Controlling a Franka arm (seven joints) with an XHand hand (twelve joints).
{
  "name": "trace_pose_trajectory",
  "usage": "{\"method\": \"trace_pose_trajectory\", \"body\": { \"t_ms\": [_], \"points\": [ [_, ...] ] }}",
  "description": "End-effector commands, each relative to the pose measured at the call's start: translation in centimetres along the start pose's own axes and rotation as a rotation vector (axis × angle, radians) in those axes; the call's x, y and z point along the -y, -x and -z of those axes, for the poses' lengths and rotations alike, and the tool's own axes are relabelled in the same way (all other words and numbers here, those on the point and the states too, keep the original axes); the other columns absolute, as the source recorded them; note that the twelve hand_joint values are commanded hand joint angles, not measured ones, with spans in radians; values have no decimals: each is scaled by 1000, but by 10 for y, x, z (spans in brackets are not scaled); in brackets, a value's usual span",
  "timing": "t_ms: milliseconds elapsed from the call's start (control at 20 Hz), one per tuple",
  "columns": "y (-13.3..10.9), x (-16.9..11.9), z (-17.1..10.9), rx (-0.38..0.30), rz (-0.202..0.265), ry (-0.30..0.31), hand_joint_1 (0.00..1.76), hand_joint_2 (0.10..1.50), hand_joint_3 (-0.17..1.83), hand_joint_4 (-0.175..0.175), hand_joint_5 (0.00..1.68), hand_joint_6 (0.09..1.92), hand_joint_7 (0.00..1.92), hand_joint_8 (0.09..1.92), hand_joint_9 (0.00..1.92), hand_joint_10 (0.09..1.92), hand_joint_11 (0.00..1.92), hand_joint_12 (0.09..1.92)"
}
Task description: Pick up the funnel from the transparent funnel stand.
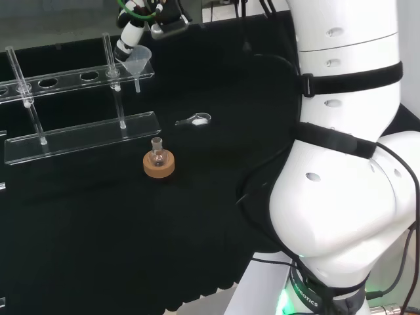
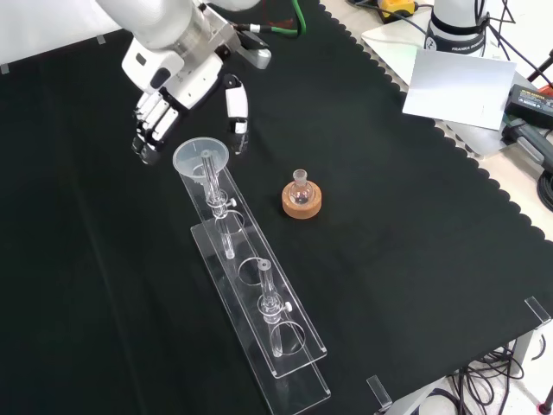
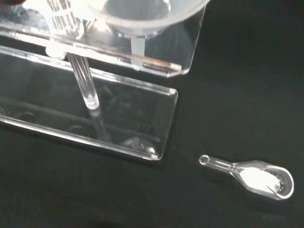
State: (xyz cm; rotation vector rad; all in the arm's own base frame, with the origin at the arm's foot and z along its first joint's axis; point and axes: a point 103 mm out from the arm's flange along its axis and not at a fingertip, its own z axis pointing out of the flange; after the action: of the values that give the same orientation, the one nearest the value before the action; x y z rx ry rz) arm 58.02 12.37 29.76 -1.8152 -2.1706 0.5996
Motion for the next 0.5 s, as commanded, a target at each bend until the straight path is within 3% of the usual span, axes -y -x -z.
{"method": "trace_pose_trajectory", "body": {
  "t_ms": [50, 500],
  "points": [
    [-1, 0, -6, 24, -13, -26, 578, 733, 189, -2, 0, 87, 0, 279, 9, 862, 210, 1554],
    [-1, -7, -14, 59, -27, -62, 588, 718, 184, -11, 0, 87, 0, 285, 9, 877, 227, 1553]
  ]
}}
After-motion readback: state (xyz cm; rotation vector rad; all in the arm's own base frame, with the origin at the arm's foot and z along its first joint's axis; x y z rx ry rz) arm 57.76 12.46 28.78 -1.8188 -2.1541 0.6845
